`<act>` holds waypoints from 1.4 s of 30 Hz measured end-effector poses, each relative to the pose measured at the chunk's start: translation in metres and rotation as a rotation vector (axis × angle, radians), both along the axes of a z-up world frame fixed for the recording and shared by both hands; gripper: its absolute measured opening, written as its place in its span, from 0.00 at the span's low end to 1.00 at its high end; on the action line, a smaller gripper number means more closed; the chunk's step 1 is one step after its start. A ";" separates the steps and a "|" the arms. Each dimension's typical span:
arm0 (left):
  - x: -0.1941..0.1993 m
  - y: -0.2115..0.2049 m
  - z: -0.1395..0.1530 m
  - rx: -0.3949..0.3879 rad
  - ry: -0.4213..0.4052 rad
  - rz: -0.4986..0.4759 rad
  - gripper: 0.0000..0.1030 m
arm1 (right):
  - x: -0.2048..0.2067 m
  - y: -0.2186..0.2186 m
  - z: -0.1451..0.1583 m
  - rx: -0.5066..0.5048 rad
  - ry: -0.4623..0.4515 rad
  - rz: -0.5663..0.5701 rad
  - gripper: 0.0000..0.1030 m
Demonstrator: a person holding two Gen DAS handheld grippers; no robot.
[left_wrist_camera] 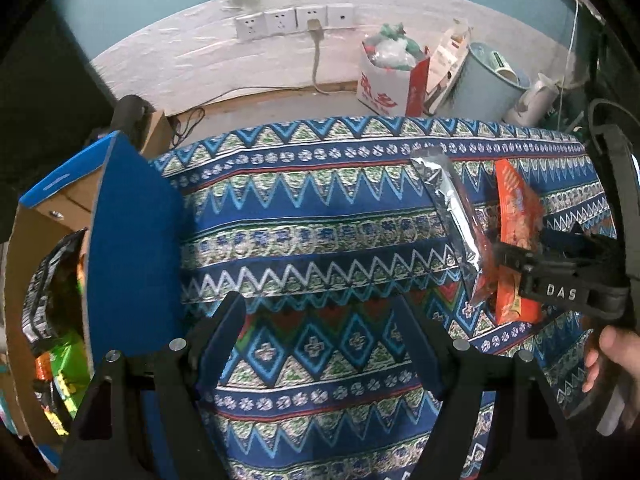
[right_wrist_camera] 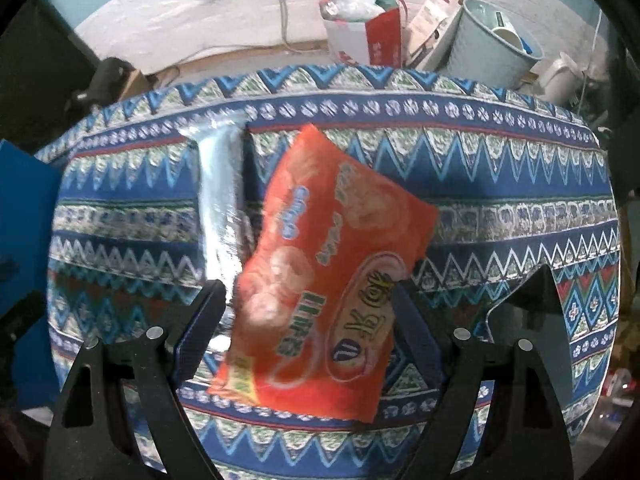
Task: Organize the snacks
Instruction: 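Grasp the silver bar with the left gripper while the right grasps the red packet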
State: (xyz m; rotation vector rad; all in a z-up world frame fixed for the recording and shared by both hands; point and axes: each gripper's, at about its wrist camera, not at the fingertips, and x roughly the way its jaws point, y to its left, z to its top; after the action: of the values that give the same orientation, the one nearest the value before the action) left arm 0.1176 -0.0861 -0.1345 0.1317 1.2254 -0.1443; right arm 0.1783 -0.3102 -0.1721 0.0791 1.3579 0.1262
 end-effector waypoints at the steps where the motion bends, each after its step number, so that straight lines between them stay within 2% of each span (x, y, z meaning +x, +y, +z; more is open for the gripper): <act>1: 0.002 -0.004 -0.002 0.000 0.005 -0.003 0.76 | 0.000 -0.002 -0.002 -0.009 0.001 0.003 0.81; 9: 0.016 -0.033 -0.018 -0.041 0.060 -0.008 0.76 | -0.007 -0.035 -0.029 -0.026 0.065 -0.043 0.82; 13: 0.027 -0.048 -0.025 -0.069 0.084 0.009 0.76 | -0.010 -0.040 -0.031 -0.033 0.047 -0.015 0.82; 14: 0.030 -0.051 -0.027 -0.080 0.089 0.013 0.76 | -0.012 -0.040 -0.031 -0.034 0.043 -0.011 0.79; 16: 0.036 -0.061 -0.029 -0.091 0.095 0.026 0.76 | -0.016 -0.041 -0.028 -0.065 0.025 0.009 0.66; 17: 0.038 -0.064 -0.030 -0.090 0.096 0.030 0.78 | -0.020 -0.041 -0.027 -0.068 0.017 0.021 0.55; 20: 0.044 -0.077 -0.035 -0.108 0.112 0.044 0.80 | -0.025 -0.048 -0.019 -0.034 0.002 0.026 0.45; 26: 0.059 -0.096 -0.049 -0.120 0.144 0.084 0.80 | -0.028 -0.066 -0.005 -0.022 -0.040 0.006 0.44; 30: 0.068 -0.110 -0.065 -0.135 0.203 0.104 0.80 | -0.029 -0.069 -0.004 0.000 -0.039 -0.017 0.44; 35: 0.067 -0.125 -0.076 -0.094 0.192 0.081 0.80 | -0.019 -0.077 -0.003 0.025 -0.047 -0.017 0.44; 37: 0.065 -0.131 -0.075 -0.088 0.167 0.058 0.72 | -0.021 -0.075 -0.002 0.026 -0.053 -0.012 0.44; 39: 0.063 -0.135 -0.072 -0.068 0.142 0.034 0.46 | -0.020 -0.075 -0.002 0.020 -0.054 -0.011 0.44; 41: 0.062 -0.136 -0.071 -0.059 0.135 0.005 0.31 | -0.018 -0.076 -0.004 0.022 -0.052 -0.012 0.44; 42: 0.061 -0.135 -0.070 -0.059 0.131 0.001 0.30 | -0.018 -0.076 -0.004 0.023 -0.052 -0.014 0.44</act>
State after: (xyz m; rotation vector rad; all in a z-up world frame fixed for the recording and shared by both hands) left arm 0.1783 -0.2212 -0.2045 0.0714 1.3506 -0.1906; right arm 0.1607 -0.3866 -0.1762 0.1039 1.3040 0.1317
